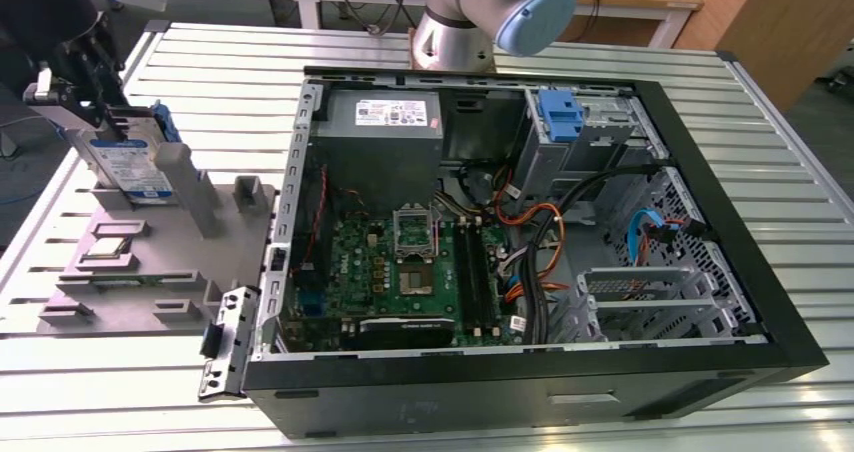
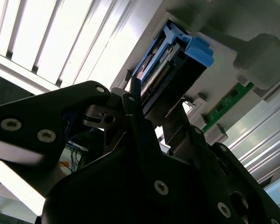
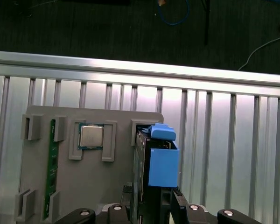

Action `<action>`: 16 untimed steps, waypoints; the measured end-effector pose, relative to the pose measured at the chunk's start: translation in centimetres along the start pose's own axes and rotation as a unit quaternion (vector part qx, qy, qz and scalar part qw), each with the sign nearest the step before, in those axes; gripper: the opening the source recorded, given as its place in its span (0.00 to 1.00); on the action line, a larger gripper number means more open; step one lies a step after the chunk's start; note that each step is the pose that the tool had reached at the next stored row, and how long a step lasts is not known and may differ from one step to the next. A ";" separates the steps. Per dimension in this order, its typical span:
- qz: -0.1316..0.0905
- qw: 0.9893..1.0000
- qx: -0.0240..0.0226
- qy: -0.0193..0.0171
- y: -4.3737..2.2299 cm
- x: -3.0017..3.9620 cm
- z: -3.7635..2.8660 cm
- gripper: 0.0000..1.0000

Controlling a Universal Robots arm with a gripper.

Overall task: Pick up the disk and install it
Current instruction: 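Pick up the disk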

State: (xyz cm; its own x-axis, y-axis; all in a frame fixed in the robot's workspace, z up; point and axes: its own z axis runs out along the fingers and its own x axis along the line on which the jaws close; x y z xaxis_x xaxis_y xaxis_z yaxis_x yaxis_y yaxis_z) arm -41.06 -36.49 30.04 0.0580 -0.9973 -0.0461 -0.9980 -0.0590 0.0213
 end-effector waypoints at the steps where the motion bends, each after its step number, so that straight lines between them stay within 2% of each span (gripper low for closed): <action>1: 0.000 1.000 0.000 0.000 0.00 0.00 -0.05 0.45; 16: 0.002 1.000 0.000 0.000 -0.01 -0.11 -0.11 0.45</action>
State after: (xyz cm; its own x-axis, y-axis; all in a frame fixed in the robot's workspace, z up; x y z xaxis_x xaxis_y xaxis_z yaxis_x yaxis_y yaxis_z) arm -41.06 -36.38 30.16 0.0533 -0.9975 -0.0460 -0.9983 -0.0543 0.0214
